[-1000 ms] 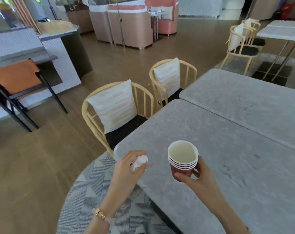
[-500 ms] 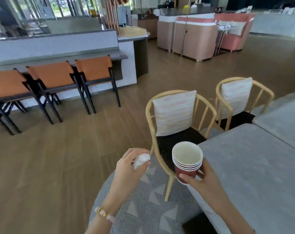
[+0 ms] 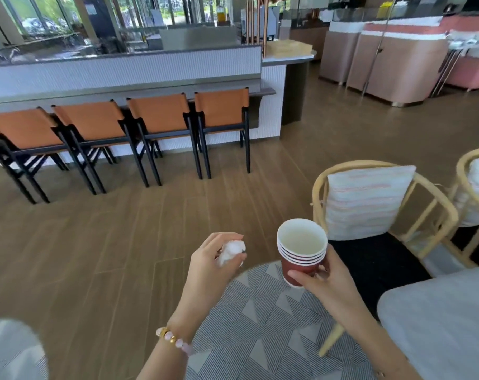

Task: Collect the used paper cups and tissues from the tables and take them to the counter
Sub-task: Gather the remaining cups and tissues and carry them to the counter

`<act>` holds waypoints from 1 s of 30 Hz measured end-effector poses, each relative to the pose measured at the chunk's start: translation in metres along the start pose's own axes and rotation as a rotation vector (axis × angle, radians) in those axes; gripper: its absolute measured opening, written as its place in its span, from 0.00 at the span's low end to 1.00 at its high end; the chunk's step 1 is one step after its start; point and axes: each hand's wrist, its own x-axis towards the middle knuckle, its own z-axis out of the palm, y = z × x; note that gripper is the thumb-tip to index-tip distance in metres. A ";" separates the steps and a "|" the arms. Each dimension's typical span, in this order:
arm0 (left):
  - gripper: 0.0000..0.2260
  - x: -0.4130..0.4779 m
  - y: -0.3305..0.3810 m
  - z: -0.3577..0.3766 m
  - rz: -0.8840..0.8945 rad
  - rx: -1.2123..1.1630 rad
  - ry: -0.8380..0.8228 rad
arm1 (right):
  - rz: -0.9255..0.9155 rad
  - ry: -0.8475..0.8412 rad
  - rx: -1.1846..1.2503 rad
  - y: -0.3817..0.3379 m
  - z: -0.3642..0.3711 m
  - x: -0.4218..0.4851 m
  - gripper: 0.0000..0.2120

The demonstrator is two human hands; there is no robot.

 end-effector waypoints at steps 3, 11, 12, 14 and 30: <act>0.13 0.017 -0.008 -0.012 -0.034 -0.021 0.048 | -0.034 -0.041 0.018 -0.002 0.014 0.029 0.30; 0.12 0.095 -0.037 -0.018 -0.090 0.002 0.139 | -0.067 -0.119 0.073 -0.002 0.037 0.144 0.30; 0.12 0.110 -0.043 -0.016 -0.103 0.006 0.143 | -0.078 -0.123 0.072 -0.002 0.038 0.161 0.31; 0.12 0.146 -0.053 -0.011 -0.117 0.024 0.146 | -0.088 -0.135 0.083 0.000 0.038 0.198 0.30; 0.12 0.431 -0.085 0.056 -0.109 -0.027 0.116 | -0.061 -0.110 0.092 -0.003 0.001 0.470 0.28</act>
